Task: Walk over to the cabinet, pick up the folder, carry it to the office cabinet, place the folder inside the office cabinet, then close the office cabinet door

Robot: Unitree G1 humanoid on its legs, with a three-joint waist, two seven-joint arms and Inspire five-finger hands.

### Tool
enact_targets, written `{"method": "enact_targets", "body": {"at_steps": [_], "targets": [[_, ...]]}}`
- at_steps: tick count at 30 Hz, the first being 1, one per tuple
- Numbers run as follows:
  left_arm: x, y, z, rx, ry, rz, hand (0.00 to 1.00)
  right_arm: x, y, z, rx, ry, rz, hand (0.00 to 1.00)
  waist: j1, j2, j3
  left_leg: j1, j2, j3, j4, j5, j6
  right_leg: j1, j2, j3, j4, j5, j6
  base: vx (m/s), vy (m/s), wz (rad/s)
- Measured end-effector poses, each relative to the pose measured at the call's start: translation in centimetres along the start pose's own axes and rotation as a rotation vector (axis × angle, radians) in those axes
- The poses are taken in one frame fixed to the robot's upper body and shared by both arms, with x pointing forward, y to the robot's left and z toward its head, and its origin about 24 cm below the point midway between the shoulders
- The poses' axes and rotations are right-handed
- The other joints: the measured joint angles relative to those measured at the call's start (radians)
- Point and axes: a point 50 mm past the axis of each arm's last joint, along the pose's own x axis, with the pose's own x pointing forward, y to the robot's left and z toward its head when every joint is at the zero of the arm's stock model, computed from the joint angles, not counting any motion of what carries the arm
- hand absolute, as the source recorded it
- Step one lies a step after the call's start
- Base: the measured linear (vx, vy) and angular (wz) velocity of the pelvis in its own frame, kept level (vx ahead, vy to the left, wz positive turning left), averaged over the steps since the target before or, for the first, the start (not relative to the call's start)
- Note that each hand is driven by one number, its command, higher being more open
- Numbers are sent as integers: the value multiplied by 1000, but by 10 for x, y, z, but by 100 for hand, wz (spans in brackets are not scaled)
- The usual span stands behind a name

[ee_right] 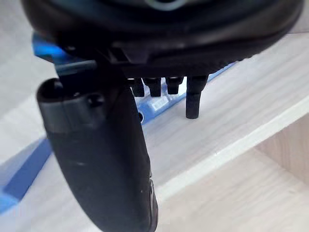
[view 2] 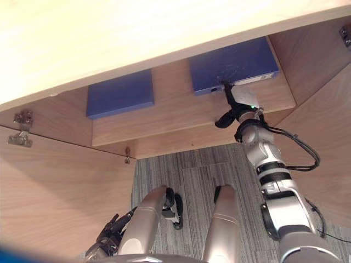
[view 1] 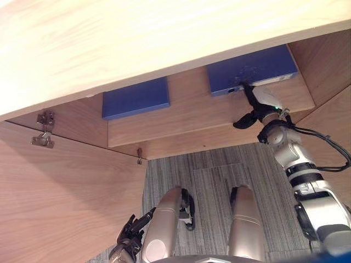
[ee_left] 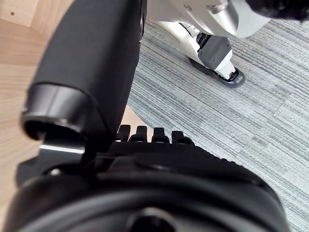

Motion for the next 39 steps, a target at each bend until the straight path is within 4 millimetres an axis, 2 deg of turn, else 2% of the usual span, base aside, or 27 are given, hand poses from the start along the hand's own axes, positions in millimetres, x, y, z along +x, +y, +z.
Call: {"method": "enact_targets", "body": {"at_steps": [2,5,12,14,16,18,21,23,26,28,29,31,33,35,37,39], "targets": [[0,-1,2,39,2,-16,100,-9,17,1,4,-50,158,100,0,-1,1,13,13,5,-9,0,0,9,14,1,-11,6,-3,49,-18,-20],[-1,4,5,98,-10,-34,100,-18,32,16,37,-151,266,100,-7,-4,1,51,35,15,-50,7,-8,37,37,-1,-52,24,-17,75,-30,-25],[-2,15,15,166,-18,-25,100,-32,72,44,-47,-279,567,100,-3,-41,-9,171,73,20,-208,63,-46,153,70,-47,-202,80,-52,91,-33,-12],[-2,18,18,185,-24,-21,100,-47,103,53,-105,-321,748,100,1,-44,-11,244,98,21,-281,90,-54,237,92,-79,-291,114,-67,117,-13,-11],[-3,22,24,208,-36,-12,100,-64,121,63,-107,-376,834,100,1,-55,-17,296,113,23,-343,116,-59,295,106,-101,-361,140,-76,122,-7,-12],[-3,25,31,232,-55,-8,100,-72,124,73,-98,-434,847,100,-2,-59,-20,355,136,29,-406,144,-66,362,136,-114,-454,184,-84,73,-8,-24],[-3,31,42,269,-73,7,100,-70,116,83,-62,-472,798,100,-9,-88,-59,412,148,18,-472,197,-58,442,170,-114,-576,237,-98,48,-18,-21],[-3,29,42,290,-73,2,100,-68,111,75,0,-433,743,100,-9,-92,-82,433,145,-40,-475,206,-62,485,190,-111,-624,259,-101,28,-16,-14],[-3,27,23,296,-19,14,100,-76,114,50,202,-302,621,100,-13,-94,-138,465,122,-148,-502,206,-62,534,218,-88,-704,296,-101,-1,24,-24],[-5,27,-4,278,67,23,100,-93,128,27,429,-161,543,100,-49,-90,-187,506,108,-207,-591,206,-61,563,235,-57,-802,356,-91,9,76,-40],[-6,25,-9,278,85,19,100,-98,133,22,492,-122,526,100,-61,-91,-190,524,105,-207,-619,206,-61,573,236,-48,-825,372,-91,-9,136,-49],[-6,20,-14,283,98,3,100,-129,156,1,708,67,467,100,-86,-108,-212,567,87,-171,-688,226,-55,576,234,9,-865,411,-77,-44,119,-64],[-4,15,-14,291,95,-6,100,-152,171,-10,781,193,456,100,-93,-112,-217,605,75,-123,-725,236,-49,576,232,59,-866,423,-67,-62,60,-80],[-3,6,-15,271,79,-25,100,-183,192,-20,866,363,450,100,-117,-116,-221,665,56,-36,-784,260,-44,577,230,139,-874,450,-50,-105,67,-103],[-1,0,-10,236,52,-30,100,-206,206,-26,938,488,431,100,-121,-120,-220,696,48,22,-806,269,-41,577,236,191,-877,470,-41,-150,40,-95],[0,-7,-7,179,18,-45,100,-217,219,-28,1018,592,415,100,-120,-132,-218,713,52,86,-799,273,-34,560,224,144,-910,515,-43,-203,0,-93]]}}
